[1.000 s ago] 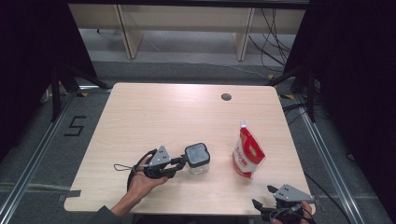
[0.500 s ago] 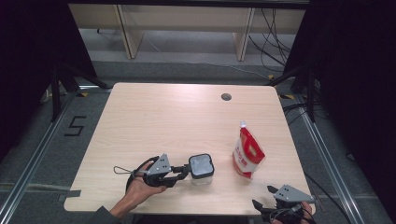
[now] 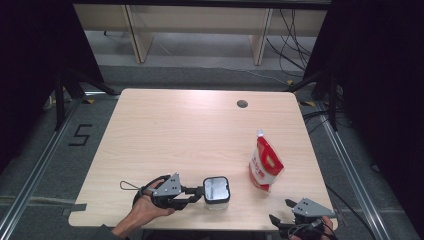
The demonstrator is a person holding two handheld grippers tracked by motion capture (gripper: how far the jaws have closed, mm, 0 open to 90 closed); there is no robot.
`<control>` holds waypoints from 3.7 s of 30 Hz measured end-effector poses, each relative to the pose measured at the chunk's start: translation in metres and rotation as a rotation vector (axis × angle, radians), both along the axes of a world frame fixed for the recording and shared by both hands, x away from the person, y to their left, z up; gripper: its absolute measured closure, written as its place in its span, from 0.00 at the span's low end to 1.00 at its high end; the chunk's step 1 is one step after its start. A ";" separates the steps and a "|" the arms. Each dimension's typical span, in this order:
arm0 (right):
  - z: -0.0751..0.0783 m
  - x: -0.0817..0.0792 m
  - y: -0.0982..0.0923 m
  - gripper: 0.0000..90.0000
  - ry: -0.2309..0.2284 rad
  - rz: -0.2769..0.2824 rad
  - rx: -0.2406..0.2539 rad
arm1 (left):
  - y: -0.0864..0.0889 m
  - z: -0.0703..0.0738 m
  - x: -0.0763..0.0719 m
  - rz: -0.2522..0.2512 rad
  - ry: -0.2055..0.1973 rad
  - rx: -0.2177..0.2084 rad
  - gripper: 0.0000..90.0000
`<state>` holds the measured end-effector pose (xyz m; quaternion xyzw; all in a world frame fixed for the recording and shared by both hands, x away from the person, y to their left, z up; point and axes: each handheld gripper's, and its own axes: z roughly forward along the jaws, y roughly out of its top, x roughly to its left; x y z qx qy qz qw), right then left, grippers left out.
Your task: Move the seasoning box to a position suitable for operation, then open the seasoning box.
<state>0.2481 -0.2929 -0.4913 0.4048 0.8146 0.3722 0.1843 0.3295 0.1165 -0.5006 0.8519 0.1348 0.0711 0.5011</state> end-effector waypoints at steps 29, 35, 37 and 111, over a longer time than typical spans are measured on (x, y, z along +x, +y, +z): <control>-0.001 0.001 0.004 0.28 0.002 0.039 -0.003 | 0.003 -0.001 0.002 0.022 0.032 -0.009 0.73; 0.001 -0.002 0.008 0.29 -0.002 0.043 -0.001 | 0.006 0.002 -0.001 0.046 0.078 -0.029 0.51; 0.001 0.000 0.007 0.28 -0.024 0.062 -0.005 | 0.009 0.006 -0.004 0.061 0.067 -0.021 0.47; 0.019 0.012 0.069 0.84 -0.141 0.244 0.112 | -0.003 0.037 -0.020 0.162 0.013 -0.106 0.98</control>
